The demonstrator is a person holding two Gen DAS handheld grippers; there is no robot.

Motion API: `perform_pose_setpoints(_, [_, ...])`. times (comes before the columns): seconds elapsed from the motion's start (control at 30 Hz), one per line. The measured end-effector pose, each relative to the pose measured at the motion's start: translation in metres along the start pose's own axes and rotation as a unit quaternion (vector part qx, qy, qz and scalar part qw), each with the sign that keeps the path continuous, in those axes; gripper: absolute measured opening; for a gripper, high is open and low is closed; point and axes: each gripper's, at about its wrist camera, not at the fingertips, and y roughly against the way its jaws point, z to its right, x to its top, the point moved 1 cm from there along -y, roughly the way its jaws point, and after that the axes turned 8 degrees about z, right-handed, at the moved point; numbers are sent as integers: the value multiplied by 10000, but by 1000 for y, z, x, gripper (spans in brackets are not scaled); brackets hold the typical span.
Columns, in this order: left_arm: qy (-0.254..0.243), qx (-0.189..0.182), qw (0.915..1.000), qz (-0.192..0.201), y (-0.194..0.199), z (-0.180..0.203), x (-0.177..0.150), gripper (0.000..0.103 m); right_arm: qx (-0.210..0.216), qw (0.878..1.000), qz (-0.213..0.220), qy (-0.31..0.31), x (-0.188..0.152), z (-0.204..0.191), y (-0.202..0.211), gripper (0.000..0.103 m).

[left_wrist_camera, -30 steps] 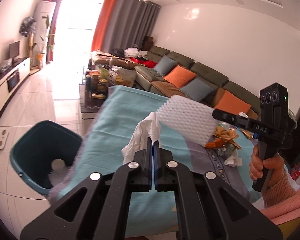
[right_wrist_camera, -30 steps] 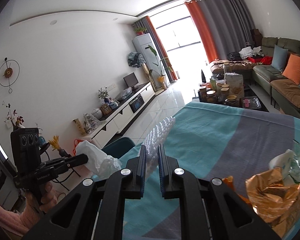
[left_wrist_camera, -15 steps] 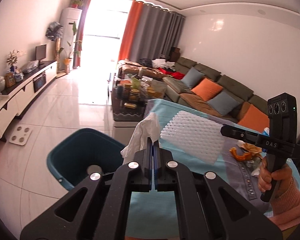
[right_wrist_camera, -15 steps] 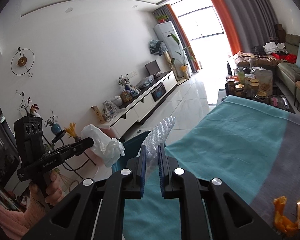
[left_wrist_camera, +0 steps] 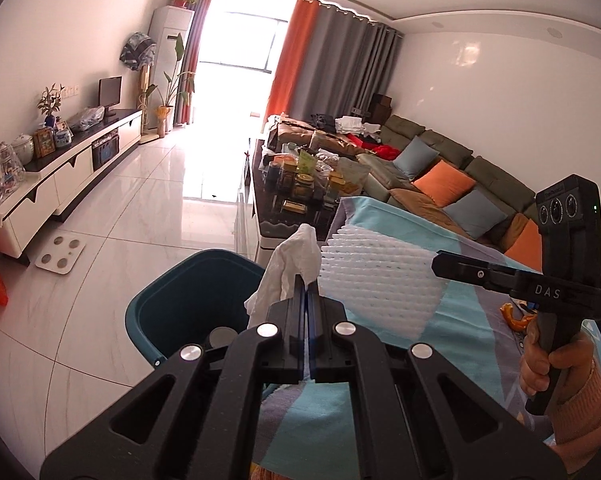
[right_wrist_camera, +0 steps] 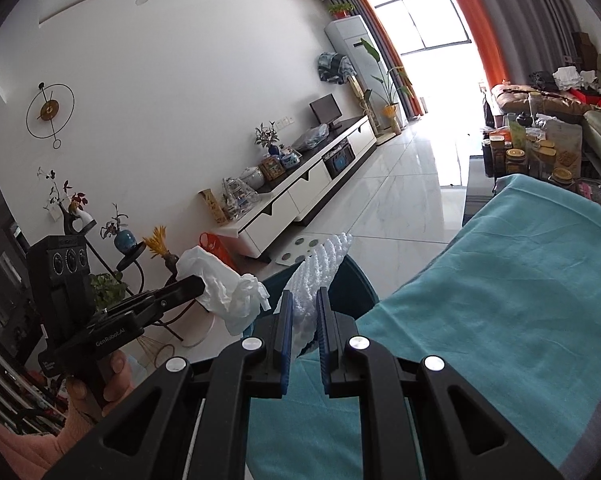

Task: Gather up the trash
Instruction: 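Carry the plastic bag and tissue to the teal bin and open both tools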

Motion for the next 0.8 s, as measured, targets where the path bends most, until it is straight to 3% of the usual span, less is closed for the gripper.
perform_pose_setpoints(0.8, [261,607,9960,-607,-80,-47,-21,1,-315,9954,-894,153,-11,-14,-110,11])
